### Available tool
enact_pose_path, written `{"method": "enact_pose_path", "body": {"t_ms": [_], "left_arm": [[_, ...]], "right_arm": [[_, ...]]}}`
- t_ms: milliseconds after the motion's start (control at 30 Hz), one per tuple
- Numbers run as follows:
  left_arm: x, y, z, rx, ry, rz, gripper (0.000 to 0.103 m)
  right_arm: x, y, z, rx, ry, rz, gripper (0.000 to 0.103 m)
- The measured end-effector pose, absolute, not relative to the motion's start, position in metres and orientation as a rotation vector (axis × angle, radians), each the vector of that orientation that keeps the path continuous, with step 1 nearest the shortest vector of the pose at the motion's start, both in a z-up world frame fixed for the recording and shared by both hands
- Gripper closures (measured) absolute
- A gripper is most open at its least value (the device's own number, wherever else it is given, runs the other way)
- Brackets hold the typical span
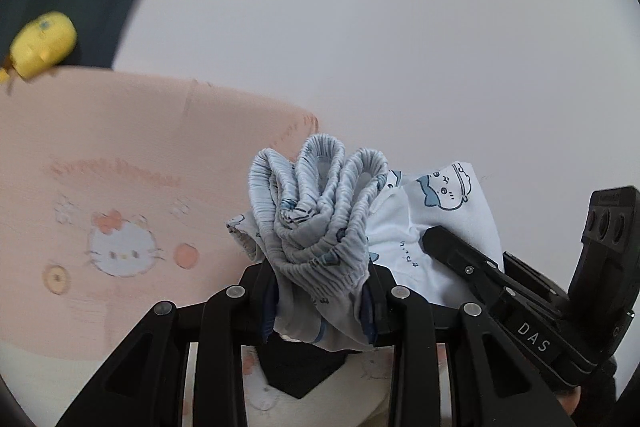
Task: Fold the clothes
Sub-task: 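Lift the folded bundle with both grippers and carry it toward the clothes stack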
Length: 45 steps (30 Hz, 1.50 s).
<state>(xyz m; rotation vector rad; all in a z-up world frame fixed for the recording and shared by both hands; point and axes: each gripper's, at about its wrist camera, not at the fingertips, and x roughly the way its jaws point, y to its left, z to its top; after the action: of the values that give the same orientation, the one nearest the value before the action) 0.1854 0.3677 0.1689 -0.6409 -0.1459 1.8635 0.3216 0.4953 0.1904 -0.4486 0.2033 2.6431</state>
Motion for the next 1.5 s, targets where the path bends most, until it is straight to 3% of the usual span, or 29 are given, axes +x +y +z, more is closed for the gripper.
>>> {"method": "enact_pose_path", "body": {"t_ms": [400,700,900,1100,1500], "left_arm": [[0.165,0.490,0.135,-0.778,-0.224,1.690,0.074],[0.154,0.550,0.094,-0.846,-0.202,1.623,0.074],[0.149,0.565,0.068,-0.893,-0.210,1.638,0.074],[0.154,0.577,0.032,-0.949,-0.180,1.665,0.074],[0.150,0.563,0.047,-0.894,-0.191,1.692,0.074]], "right_arm": [[0.314,0.609,0.172,-0.609,0.214,2.524,0.085],[0.326,0.685,0.130,-0.651,0.481,2.499,0.085],[0.313,0.714,0.103,-0.712,0.600,2.507,0.084],[0.301,0.732,0.079,-0.816,0.600,2.483,0.083],[0.297,0.737,0.096,-0.723,0.578,2.537,0.083]]}}
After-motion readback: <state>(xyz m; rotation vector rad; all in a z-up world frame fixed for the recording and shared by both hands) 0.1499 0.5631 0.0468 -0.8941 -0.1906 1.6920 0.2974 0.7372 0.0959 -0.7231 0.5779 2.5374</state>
